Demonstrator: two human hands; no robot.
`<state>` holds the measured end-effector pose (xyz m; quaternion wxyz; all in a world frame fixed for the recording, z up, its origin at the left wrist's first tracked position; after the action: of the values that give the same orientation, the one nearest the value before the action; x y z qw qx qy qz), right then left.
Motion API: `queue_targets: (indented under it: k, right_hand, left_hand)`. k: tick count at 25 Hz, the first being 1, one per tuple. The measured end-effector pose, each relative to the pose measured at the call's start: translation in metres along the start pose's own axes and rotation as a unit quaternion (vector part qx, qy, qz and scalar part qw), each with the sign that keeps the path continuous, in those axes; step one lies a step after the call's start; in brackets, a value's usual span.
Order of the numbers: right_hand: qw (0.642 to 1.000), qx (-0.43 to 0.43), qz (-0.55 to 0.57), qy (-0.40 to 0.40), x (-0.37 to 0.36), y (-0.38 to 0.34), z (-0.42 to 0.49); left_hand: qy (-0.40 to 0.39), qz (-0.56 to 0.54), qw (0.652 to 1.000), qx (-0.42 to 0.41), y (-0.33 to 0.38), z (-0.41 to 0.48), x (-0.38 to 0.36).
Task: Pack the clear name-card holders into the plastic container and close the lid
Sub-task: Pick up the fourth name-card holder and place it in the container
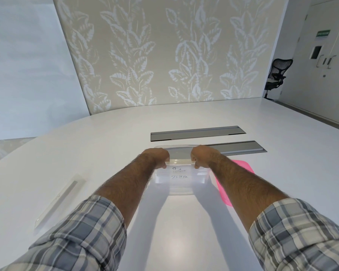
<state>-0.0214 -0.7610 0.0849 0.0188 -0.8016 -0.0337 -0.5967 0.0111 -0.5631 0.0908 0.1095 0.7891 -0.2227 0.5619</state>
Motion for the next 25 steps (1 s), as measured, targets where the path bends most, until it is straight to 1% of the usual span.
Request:
queue_targets:
  k: [9,15,20,23,25]
  right_hand:
    - [0.998,0.033,-0.038,-0.026,-0.013,-0.002,0.016]
    - [0.996,0.035,-0.072,-0.039,-0.011,-0.007,0.023]
    - [0.996,0.025,-0.07,-0.044,-0.012,-0.008,0.024]
    - [0.998,0.016,-0.037,-0.043,-0.012,-0.003,0.024]
    - [1.0,0.023,-0.004,-0.016,-0.01,-0.001,0.02]
  left_hand:
    - [-0.039,0.042,0.998,-0.029,0.003,0.011,-0.008]
    - [-0.066,0.05,0.996,-0.034,0.004,0.014,-0.009]
    - [-0.073,0.054,0.996,-0.027,0.004,0.016,-0.008]
    - [-0.055,0.046,0.997,-0.022,0.004,0.013,-0.006]
    - [-0.02,0.039,0.999,-0.022,0.003,0.007,-0.006]
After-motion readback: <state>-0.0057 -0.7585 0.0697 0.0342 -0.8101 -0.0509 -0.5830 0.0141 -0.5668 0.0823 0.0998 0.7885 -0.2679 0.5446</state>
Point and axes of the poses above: each hand's wrist, its own z-axis towards the middle knuckle, its own x-axis out of the back of the hand, y = z × x, the point moved 2 cm from there along z, towards the middle knuckle, and after that the axes turned 10 degrees about -y, right-handed, at the moved point
